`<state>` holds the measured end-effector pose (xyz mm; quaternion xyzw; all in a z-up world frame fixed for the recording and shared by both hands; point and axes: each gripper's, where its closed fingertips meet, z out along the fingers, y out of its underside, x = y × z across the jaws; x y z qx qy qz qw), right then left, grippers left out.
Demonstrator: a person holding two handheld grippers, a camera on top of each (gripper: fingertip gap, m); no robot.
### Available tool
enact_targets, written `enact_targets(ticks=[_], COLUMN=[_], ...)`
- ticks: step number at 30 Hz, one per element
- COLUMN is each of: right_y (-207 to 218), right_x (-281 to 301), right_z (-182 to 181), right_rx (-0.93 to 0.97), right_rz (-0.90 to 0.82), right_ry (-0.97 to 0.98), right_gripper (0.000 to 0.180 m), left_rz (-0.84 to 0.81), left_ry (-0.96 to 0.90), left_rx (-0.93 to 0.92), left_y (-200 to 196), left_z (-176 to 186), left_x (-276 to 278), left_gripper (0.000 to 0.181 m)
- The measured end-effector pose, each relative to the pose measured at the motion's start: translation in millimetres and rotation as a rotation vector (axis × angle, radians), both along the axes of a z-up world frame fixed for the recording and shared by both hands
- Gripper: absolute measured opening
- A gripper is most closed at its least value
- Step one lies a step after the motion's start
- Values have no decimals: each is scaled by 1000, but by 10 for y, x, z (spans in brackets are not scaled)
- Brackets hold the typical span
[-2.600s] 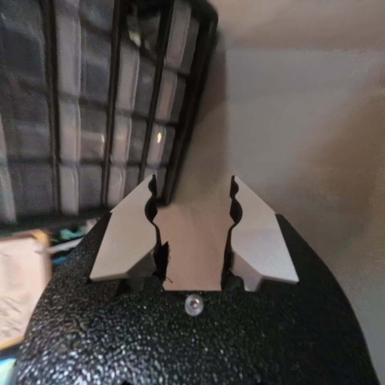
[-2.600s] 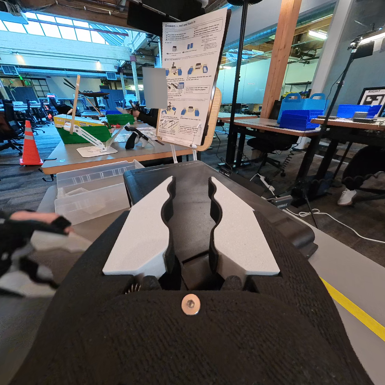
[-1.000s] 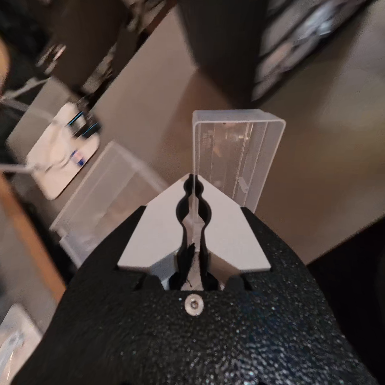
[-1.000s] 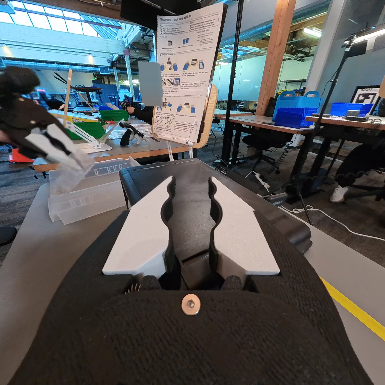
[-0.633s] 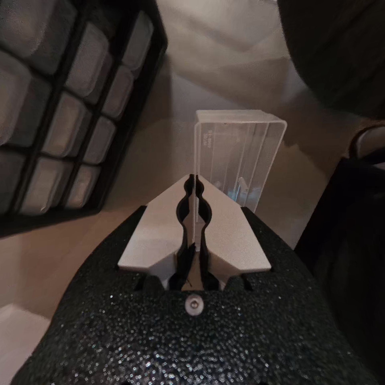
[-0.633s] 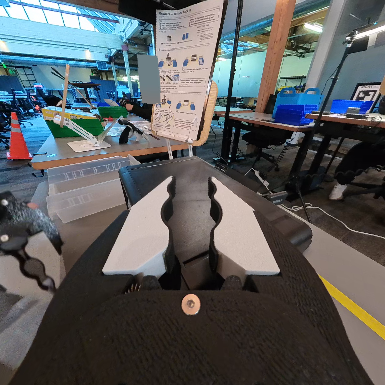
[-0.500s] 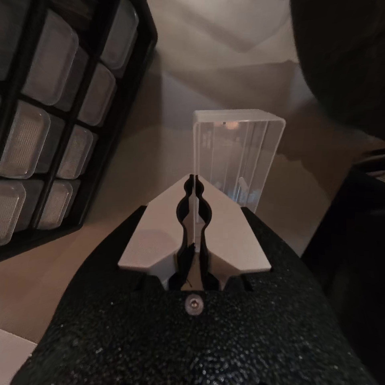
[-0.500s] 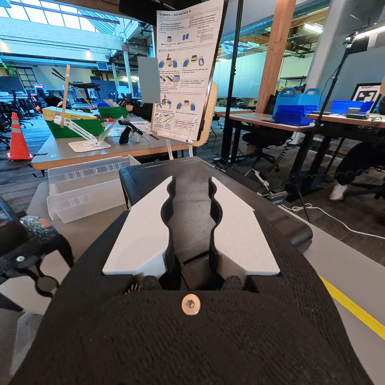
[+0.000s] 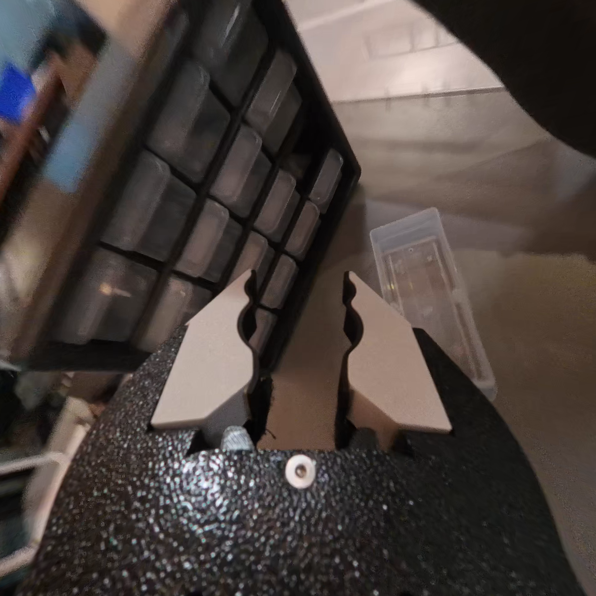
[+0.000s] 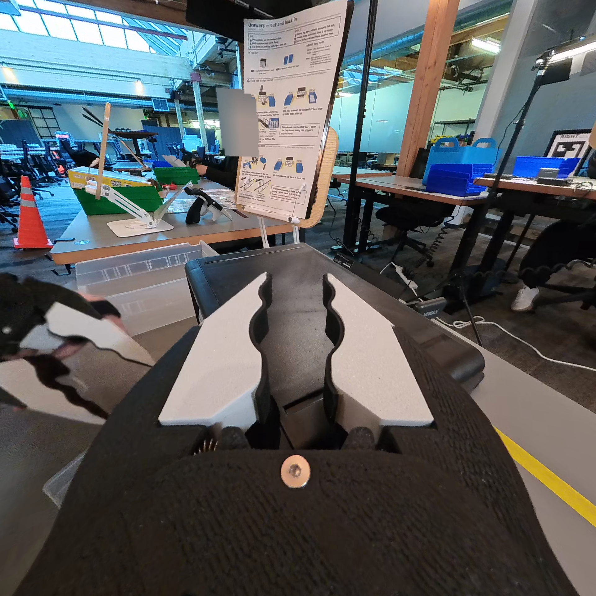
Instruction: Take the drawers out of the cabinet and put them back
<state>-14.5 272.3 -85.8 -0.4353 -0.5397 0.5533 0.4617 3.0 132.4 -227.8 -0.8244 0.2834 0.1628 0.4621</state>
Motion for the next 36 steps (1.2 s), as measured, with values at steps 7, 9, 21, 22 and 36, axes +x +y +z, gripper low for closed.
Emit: enact_targets(ticks=[7,9,21,22,36], right_y=[2,3,30,29,26], right_x=[3,2,1,1,3], right_z=[2,2,10,9,8], right_rx=[-2,-1,-14,-14,-13], right_rz=[1,-1,-10,-10,-6], right_ry=[3,2,9,8,8], right_gripper=[30,30,33,33,33], left_rz=[-438,-539,-716,-717,-322], left_ry=[495,627,782,811,592], left_rx=[-99,-139,-131,-119,-217], left_y=[-728,-861,-881,-845,-371], left_z=[-338,-545,-954,-968,-392], left_x=[9,56,308,305,622], left_gripper=[54,52,29,22,16])
